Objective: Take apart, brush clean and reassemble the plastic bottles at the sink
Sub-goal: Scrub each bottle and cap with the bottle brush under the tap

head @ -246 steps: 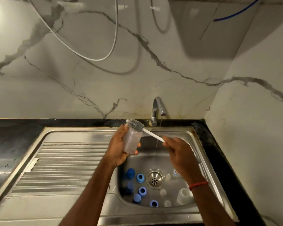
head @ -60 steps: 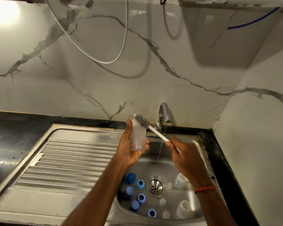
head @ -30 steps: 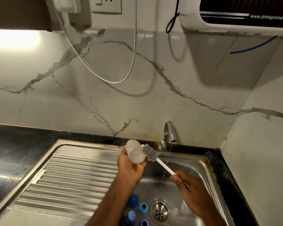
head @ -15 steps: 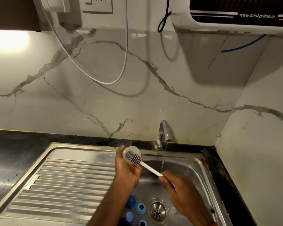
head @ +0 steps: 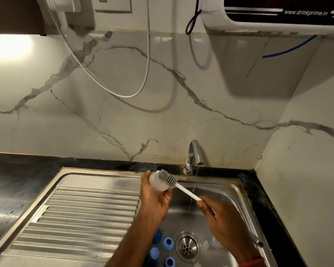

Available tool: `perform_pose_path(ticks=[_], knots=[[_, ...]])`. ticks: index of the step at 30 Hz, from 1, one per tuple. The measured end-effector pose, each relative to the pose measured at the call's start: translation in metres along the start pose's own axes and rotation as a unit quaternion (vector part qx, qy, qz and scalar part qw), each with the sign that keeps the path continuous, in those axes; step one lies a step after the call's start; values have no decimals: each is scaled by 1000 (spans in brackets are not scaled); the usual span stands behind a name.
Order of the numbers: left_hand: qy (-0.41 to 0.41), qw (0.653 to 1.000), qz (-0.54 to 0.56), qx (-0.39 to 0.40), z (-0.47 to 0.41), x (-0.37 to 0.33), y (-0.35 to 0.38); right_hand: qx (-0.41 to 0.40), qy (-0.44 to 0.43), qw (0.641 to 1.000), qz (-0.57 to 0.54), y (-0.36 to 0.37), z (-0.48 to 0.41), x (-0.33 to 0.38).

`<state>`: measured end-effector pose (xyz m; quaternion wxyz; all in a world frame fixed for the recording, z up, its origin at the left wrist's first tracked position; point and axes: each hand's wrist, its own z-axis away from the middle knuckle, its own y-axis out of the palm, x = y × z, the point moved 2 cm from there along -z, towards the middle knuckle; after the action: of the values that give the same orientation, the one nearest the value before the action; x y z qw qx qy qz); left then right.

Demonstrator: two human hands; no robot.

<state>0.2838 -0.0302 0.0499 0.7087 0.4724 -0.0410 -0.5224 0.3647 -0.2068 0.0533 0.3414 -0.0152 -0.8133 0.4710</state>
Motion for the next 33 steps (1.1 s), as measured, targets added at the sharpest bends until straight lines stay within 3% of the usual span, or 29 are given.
perform_pose_path(ticks=[5, 10, 15, 20, 26, 29, 33], knots=[[4, 1000, 9, -16, -1, -3, 1, 46, -31, 998, -32, 9, 3, 0], [-12, 1000, -11, -2, 4, 3, 3, -26, -29, 999, -1, 0, -2, -8], [-3, 1000, -2, -3, 2, 0, 3, 30, -39, 998, -40, 9, 4, -5], [-22, 1000, -10, 5, -1, 8, -3, -21, -37, 999, -13, 1, -2, -14], [-11, 1000, -1, 12, -6, 2, -6, 33, -38, 998, -32, 5, 3, -21], [-26, 999, -9, 31, -4, 8, -7, -6, -38, 999, -24, 1, 0, -17], [2, 997, -30, 66, -5, 5, -8, 28, -57, 996, -68, 8, -1, -6]])
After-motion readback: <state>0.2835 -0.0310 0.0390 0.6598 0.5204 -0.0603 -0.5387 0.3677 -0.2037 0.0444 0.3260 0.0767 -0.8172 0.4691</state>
